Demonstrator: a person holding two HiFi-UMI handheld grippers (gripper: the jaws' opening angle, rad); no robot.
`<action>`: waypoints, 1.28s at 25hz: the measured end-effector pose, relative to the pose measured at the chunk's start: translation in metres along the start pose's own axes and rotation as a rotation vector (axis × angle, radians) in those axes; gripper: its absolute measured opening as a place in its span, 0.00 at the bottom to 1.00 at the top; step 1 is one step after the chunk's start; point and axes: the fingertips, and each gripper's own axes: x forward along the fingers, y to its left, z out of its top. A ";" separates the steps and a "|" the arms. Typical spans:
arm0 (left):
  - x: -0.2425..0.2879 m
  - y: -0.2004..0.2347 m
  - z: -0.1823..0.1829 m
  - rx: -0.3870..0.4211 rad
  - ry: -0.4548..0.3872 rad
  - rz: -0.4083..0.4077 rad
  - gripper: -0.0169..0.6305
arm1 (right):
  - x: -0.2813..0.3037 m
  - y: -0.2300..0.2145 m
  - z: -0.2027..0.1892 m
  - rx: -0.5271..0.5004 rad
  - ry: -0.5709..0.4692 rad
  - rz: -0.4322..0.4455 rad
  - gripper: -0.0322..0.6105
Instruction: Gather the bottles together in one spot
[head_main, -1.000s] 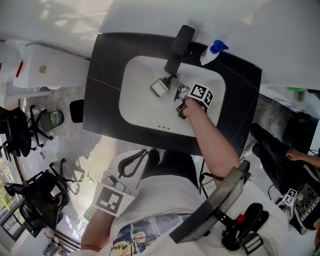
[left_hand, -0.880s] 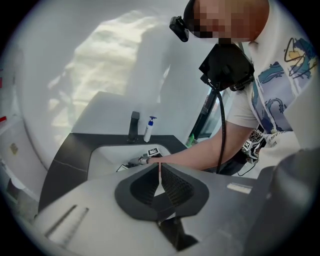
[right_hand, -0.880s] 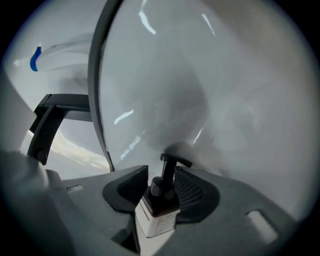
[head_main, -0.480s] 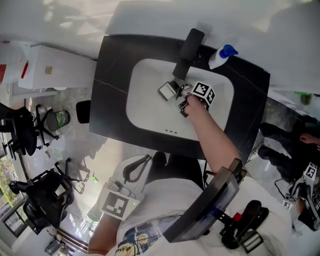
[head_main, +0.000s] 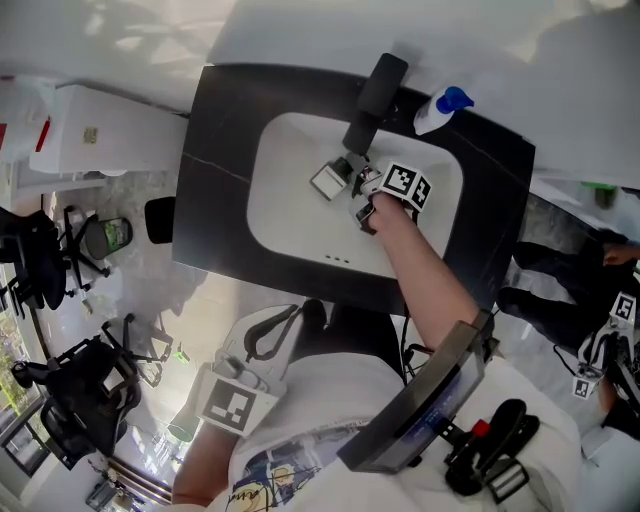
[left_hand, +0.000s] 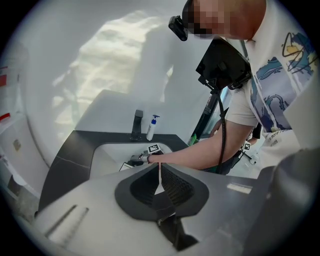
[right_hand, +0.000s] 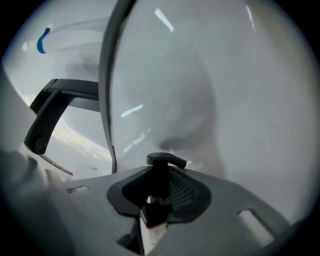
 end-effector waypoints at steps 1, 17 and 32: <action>0.001 -0.001 0.000 0.008 0.002 -0.007 0.05 | -0.003 0.003 0.001 -0.036 -0.003 -0.003 0.17; 0.004 -0.014 0.006 0.080 -0.013 -0.122 0.05 | -0.068 0.040 0.015 -0.471 -0.076 -0.071 0.17; 0.017 -0.040 0.030 0.161 -0.048 -0.275 0.05 | -0.180 0.106 0.057 -0.762 -0.184 -0.089 0.17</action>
